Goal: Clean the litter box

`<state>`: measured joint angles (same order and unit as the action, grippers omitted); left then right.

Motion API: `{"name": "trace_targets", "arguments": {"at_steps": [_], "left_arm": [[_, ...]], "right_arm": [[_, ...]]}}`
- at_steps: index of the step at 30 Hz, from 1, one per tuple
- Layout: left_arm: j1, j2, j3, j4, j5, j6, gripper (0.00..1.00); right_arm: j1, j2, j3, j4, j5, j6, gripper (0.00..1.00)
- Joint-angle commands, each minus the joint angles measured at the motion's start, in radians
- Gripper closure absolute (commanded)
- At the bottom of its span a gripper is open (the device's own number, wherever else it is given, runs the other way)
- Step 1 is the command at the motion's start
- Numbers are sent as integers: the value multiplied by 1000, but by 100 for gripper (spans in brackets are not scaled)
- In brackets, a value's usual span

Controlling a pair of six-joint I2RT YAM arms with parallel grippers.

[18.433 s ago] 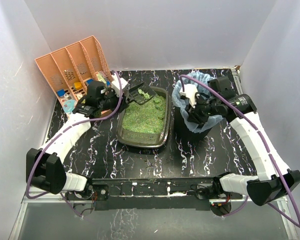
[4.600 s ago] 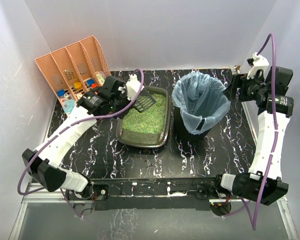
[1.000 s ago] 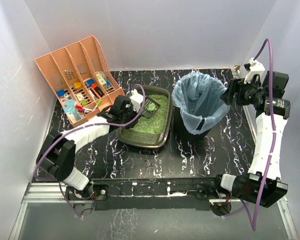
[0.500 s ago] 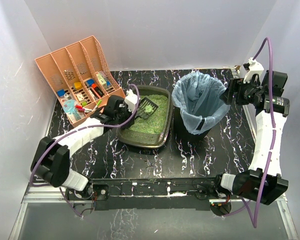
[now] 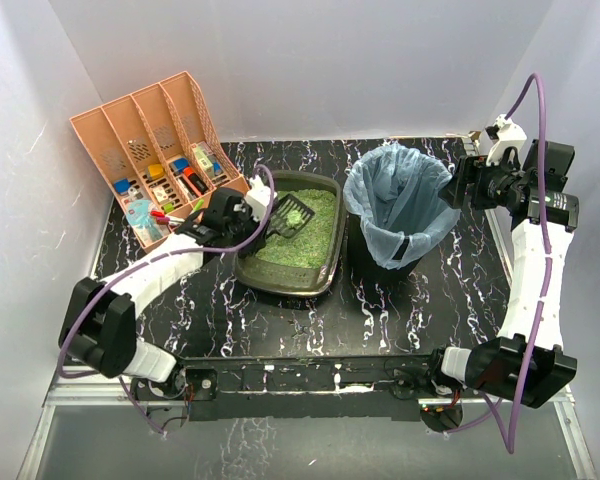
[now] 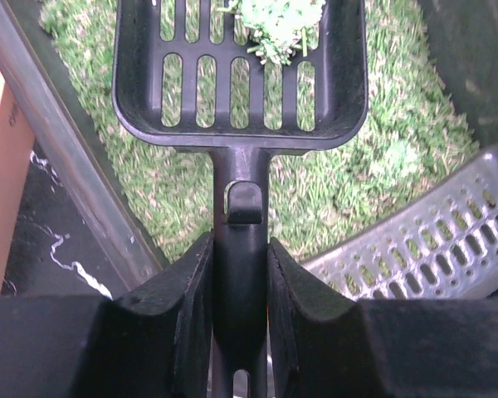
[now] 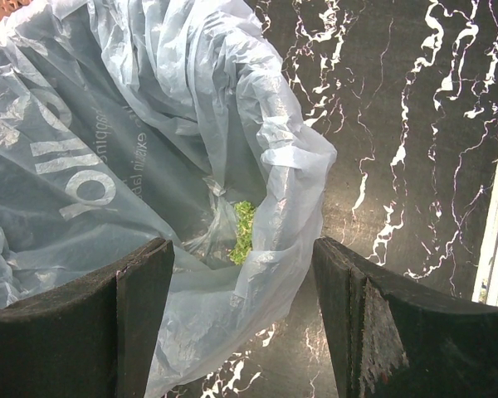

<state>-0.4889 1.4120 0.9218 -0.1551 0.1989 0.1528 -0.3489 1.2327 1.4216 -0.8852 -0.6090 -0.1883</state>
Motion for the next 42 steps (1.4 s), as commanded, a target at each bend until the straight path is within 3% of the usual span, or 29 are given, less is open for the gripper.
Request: {"name": "trace_targets", "arguments": {"at_steps": [1, 6, 23, 32, 42], "left_arm": [[7, 50, 135, -41, 58, -22, 100], [8, -38, 89, -19, 39, 3, 100], [8, -157, 283, -368, 58, 23, 100], [7, -127, 555, -514, 76, 9, 100], [-11, 66, 935, -662, 61, -28, 100]], "right_arm": [[-5, 0, 55, 47, -27, -6, 26], [-5, -13, 42, 59, -28, -4, 26], [-5, -23, 57, 42, -52, -13, 26], [-5, -35, 52, 41, -59, -11, 26], [-5, -58, 30, 47, -36, -10, 26]]}}
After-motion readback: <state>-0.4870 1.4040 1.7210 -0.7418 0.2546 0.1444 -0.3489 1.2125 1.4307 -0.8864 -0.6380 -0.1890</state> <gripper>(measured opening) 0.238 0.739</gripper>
